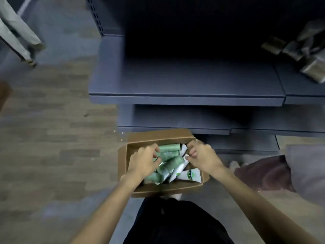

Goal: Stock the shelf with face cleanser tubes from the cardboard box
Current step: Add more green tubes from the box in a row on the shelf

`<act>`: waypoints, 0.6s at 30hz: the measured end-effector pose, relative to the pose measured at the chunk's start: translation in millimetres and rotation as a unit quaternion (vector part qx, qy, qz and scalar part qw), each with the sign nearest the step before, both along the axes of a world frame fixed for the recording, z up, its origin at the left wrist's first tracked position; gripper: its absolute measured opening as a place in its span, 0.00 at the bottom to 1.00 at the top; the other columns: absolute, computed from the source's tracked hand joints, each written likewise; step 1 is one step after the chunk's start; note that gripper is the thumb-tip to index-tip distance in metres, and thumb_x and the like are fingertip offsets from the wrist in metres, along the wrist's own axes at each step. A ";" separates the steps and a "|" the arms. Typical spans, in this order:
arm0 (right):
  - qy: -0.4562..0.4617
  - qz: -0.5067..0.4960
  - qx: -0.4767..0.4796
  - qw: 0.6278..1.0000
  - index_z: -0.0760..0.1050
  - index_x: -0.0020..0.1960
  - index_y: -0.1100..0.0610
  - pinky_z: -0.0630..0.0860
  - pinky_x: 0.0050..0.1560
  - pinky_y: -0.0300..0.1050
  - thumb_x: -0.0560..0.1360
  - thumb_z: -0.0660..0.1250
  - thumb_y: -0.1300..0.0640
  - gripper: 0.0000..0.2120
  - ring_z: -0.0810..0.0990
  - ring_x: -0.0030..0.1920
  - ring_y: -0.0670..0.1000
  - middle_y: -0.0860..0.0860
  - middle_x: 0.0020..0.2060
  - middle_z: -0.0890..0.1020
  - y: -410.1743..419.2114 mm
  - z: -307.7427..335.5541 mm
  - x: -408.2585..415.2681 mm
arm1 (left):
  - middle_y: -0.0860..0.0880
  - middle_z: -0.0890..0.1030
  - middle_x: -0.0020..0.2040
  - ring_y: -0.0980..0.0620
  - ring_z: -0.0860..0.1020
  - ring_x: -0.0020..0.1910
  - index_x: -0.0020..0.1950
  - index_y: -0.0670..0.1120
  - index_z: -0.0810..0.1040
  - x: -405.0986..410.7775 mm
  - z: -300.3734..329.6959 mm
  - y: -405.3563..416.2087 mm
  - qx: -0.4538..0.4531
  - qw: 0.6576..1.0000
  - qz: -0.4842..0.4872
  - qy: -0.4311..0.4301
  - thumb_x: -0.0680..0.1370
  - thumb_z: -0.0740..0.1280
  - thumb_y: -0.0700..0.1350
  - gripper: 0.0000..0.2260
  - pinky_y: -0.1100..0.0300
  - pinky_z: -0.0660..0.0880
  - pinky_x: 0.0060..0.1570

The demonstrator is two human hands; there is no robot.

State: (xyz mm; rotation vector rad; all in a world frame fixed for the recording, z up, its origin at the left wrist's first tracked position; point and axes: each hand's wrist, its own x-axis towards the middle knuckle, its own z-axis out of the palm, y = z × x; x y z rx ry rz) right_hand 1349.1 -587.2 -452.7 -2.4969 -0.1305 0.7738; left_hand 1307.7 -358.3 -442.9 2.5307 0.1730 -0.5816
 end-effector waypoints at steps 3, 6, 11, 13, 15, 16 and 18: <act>0.027 0.070 -0.046 0.996 0.73 0.61 0.50 0.80 0.51 0.49 0.75 0.71 0.53 0.15 0.82 0.52 0.53 0.50 0.53 0.83 4.5 -29.1 -9.6 | 0.55 0.84 0.51 0.48 0.81 0.52 0.56 0.54 0.76 -16.3 -29.4 0.0 0.016 0.999 0.005 0.051 0.76 0.67 0.51 0.09 0.55 0.76 0.48; 0.052 0.138 -0.090 0.985 0.72 0.66 0.50 0.78 0.54 0.52 0.77 0.68 0.53 0.18 0.80 0.57 0.57 0.52 0.61 0.80 15.7 -55.1 -16.6 | 0.52 0.84 0.51 0.45 0.81 0.53 0.55 0.51 0.77 -32.5 -55.9 2.9 0.018 0.994 0.005 0.112 0.76 0.67 0.47 0.08 0.53 0.78 0.49; 0.076 0.180 -0.066 0.978 0.74 0.65 0.51 0.77 0.58 0.52 0.77 0.69 0.53 0.17 0.78 0.61 0.57 0.53 0.62 0.79 53.9 -89.5 -25.9 | 0.50 0.83 0.52 0.45 0.81 0.54 0.58 0.51 0.77 -59.3 -83.1 11.0 0.037 0.990 0.043 0.128 0.77 0.66 0.46 0.10 0.53 0.78 0.51; 0.070 0.202 -0.070 0.974 0.75 0.63 0.51 0.77 0.57 0.50 0.76 0.69 0.53 0.16 0.79 0.59 0.57 0.54 0.60 0.80 71.9 -101.3 -32.1 | 0.49 0.81 0.55 0.46 0.81 0.53 0.59 0.50 0.77 -68.0 -90.4 11.1 0.036 0.992 0.053 0.104 0.77 0.66 0.46 0.11 0.55 0.77 0.50; 0.064 0.226 -0.083 0.969 0.75 0.62 0.52 0.77 0.54 0.49 0.75 0.69 0.52 0.16 0.80 0.57 0.59 0.56 0.58 0.81 89.5 -112.7 -39.1 | 0.49 0.79 0.58 0.47 0.80 0.55 0.60 0.48 0.78 -73.9 -95.8 10.1 0.029 0.994 0.054 0.089 0.77 0.66 0.45 0.12 0.56 0.76 0.51; 0.057 0.233 -0.087 0.967 0.74 0.63 0.52 0.76 0.53 0.50 0.75 0.70 0.52 0.17 0.80 0.57 0.60 0.56 0.58 0.80 97.3 -117.9 -42.3 | 0.49 0.78 0.58 0.47 0.79 0.56 0.59 0.48 0.78 -75.8 -97.3 9.7 0.027 0.995 0.054 0.082 0.76 0.67 0.44 0.12 0.56 0.76 0.52; 0.041 0.240 -0.089 0.966 0.71 0.66 0.51 0.76 0.53 0.51 0.73 0.71 0.53 0.22 0.79 0.59 0.60 0.55 0.60 0.78 110.8 -128.3 -47.2 | 0.49 0.78 0.58 0.48 0.78 0.57 0.59 0.47 0.78 -78.7 -99.4 10.6 0.027 0.995 0.061 0.070 0.76 0.67 0.44 0.11 0.56 0.76 0.53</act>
